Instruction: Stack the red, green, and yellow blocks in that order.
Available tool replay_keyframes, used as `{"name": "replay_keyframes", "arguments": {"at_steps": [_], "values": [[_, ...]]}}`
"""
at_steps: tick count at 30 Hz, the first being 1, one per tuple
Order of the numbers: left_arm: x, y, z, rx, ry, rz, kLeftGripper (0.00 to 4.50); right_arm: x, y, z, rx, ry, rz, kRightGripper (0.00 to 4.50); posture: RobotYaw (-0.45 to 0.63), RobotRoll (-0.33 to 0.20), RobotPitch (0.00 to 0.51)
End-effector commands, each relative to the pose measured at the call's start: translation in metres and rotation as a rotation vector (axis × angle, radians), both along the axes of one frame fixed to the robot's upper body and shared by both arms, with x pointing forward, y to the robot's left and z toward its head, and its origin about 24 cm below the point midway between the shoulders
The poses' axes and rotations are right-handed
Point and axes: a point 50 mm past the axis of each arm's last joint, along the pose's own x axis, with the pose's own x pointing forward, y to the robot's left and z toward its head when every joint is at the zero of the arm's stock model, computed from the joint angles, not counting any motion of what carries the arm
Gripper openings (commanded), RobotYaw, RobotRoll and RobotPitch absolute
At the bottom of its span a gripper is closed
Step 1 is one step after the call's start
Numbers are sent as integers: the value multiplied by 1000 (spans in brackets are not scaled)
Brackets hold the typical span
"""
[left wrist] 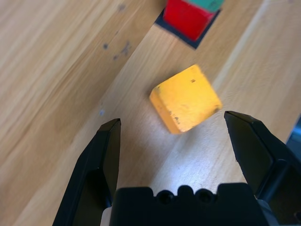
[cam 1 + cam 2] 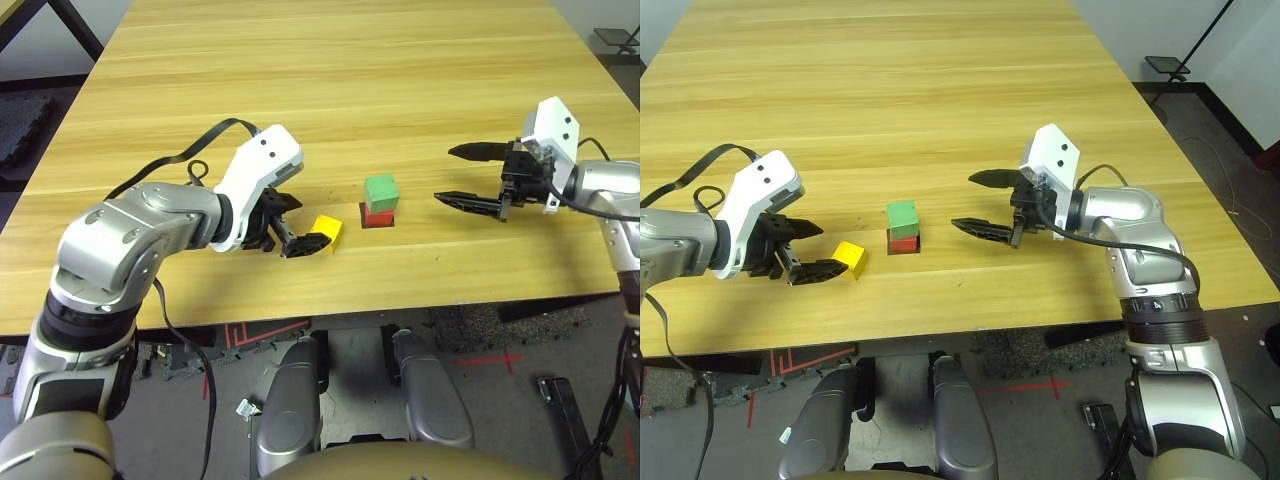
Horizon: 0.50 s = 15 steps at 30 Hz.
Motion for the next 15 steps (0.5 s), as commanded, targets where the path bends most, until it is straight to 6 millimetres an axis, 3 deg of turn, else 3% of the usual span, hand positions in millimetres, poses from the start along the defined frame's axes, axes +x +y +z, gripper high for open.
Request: {"name": "replay_keyframes", "arguments": {"at_steps": [1, 15], "values": [[-3, -5, -3, 14, 36, 1, 4487, 0, -1, -5, -14, 8, 1, 4500, 309, 106, 222], [-5, -19, -8, 7, 58, -39, 4487, 1, -1, -7, -10, 12, -8, 4500, 303, 109, 228]]}}
